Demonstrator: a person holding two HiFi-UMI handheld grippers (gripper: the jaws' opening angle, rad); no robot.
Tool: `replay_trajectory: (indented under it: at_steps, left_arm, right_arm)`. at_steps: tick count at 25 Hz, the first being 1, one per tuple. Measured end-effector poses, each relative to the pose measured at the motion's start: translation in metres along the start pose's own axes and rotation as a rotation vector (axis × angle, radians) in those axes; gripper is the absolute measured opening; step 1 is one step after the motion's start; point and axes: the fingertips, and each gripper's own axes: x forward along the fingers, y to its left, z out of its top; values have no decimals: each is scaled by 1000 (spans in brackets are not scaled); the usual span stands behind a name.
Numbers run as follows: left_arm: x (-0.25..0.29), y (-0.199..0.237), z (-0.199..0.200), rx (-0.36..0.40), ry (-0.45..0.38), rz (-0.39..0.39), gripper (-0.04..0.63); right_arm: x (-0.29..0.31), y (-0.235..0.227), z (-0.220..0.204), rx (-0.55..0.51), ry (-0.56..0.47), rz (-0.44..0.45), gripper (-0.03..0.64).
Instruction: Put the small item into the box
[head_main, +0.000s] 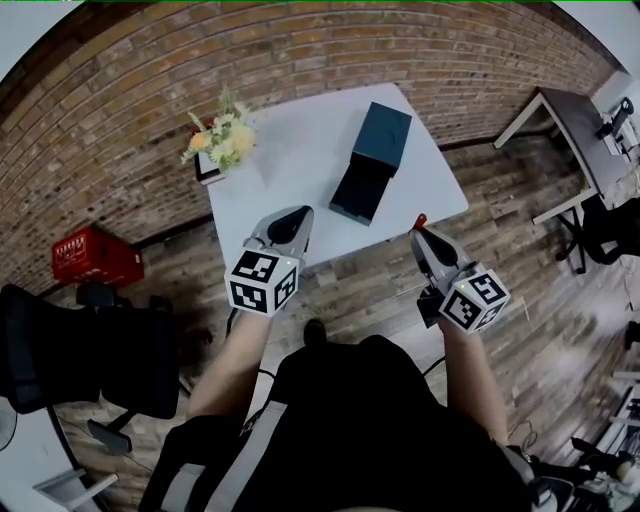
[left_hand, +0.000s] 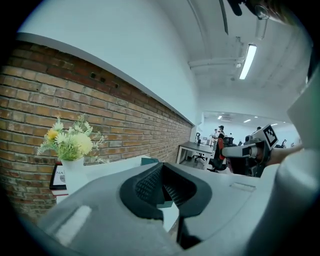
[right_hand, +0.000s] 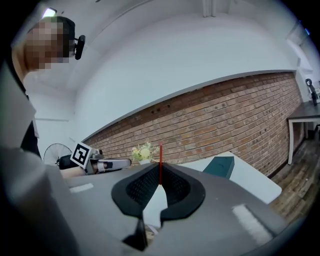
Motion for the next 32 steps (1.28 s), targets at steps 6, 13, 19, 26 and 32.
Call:
replay_trajectory:
  at_steps: [6,13,19,26,32]
  left_arm:
    - [36,13,7,-3,7,5,6]
    - [92,15,19,-7,26,47,6]
    - [137,10,27,-28,45,99,6]
    - [162,21,-4,-70,109,137,6]
    - [166,47,-21,-98,136,125,6]
  right_arm:
    - [26,-33,9,13,10,10,12]
    - [47,-95,25,44,-1,49,12]
    - [56,-149,32,82,8,90,12]
    - [77,-171,-4,139,102,121,12]
    - [107,-170,-21,147,165,107,12]
